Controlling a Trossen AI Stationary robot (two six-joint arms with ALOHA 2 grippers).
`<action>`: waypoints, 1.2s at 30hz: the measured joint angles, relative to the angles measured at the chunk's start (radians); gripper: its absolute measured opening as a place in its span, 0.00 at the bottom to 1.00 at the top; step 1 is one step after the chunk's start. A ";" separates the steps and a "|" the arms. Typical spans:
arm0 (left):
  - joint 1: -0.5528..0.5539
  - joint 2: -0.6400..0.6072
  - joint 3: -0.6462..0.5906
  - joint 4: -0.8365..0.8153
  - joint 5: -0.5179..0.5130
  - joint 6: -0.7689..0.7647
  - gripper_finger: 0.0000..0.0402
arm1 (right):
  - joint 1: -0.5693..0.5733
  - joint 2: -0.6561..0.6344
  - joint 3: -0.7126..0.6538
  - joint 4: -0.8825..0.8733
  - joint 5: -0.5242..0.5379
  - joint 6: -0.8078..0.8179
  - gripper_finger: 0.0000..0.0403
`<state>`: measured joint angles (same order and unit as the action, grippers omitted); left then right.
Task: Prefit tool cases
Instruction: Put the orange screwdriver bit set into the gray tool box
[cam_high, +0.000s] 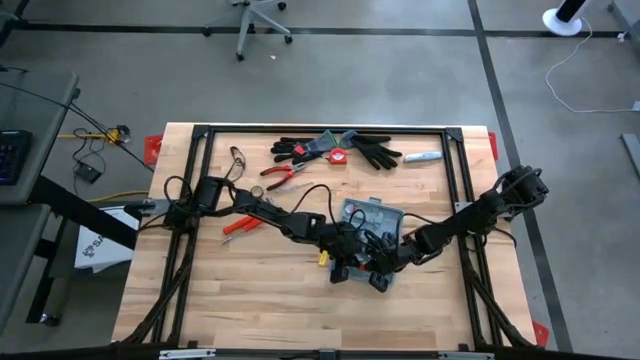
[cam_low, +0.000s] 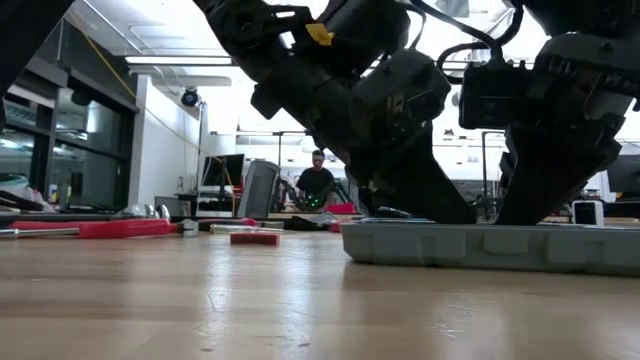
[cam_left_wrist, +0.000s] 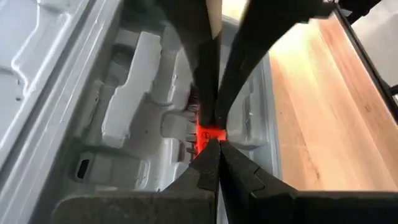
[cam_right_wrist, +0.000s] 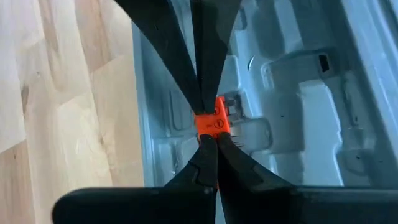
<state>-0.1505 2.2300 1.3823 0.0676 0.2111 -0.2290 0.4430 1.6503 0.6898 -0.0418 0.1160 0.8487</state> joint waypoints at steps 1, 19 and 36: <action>0.000 0.012 -0.001 0.006 0.008 -0.008 0.00 | 0.000 0.009 0.001 0.004 -0.005 0.004 0.00; 0.027 -0.079 -0.009 -0.066 0.005 -0.007 0.00 | 0.002 -0.019 -0.005 0.004 0.012 0.041 0.00; 0.032 -0.253 -0.041 -0.451 -0.129 0.100 0.00 | 0.015 -0.145 -0.007 -0.142 0.152 0.159 0.00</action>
<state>-0.1188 1.9770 1.3416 -0.3832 0.0817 -0.1292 0.4577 1.5055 0.6823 -0.1837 0.2681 1.0075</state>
